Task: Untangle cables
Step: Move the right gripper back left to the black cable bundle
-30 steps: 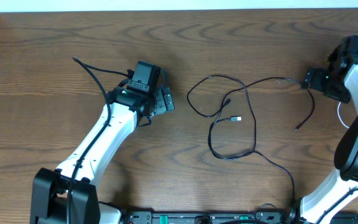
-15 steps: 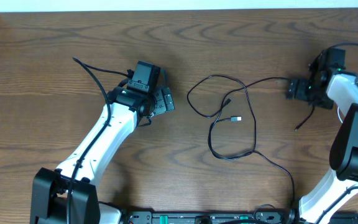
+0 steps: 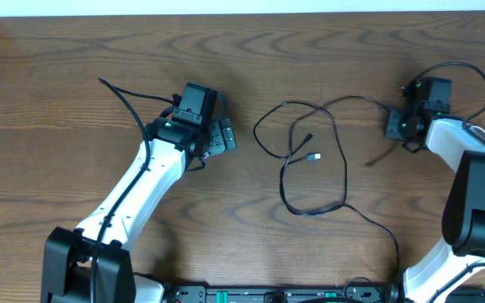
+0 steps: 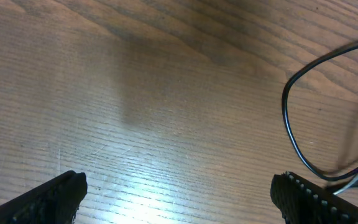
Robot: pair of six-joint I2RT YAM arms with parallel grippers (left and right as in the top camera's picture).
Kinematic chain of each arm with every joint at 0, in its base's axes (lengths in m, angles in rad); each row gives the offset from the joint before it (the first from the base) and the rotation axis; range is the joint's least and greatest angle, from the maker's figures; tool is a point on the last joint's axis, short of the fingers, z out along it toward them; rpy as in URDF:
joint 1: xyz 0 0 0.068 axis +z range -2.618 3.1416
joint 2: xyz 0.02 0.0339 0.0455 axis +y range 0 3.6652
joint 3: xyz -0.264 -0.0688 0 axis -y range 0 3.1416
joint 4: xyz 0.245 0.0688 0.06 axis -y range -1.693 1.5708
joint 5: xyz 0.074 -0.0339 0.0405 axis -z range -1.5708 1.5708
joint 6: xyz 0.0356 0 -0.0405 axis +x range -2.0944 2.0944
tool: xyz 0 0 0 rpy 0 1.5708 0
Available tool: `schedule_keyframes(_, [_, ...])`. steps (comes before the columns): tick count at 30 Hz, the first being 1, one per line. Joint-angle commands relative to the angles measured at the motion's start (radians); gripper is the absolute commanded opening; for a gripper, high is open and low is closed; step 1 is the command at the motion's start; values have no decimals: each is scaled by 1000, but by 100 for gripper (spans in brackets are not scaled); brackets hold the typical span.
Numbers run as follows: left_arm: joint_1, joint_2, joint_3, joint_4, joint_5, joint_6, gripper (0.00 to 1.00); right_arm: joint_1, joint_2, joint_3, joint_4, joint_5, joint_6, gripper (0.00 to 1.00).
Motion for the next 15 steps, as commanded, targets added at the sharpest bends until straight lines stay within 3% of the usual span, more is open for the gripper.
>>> schedule_keyframes(1, [2,-2,3,-3,-13,6,100,60,82,-79,-51,-90,21,1])
schedule_keyframes(15, [2,-2,3,-3,-13,6,100,271,82,-45,-116,-91,47,1])
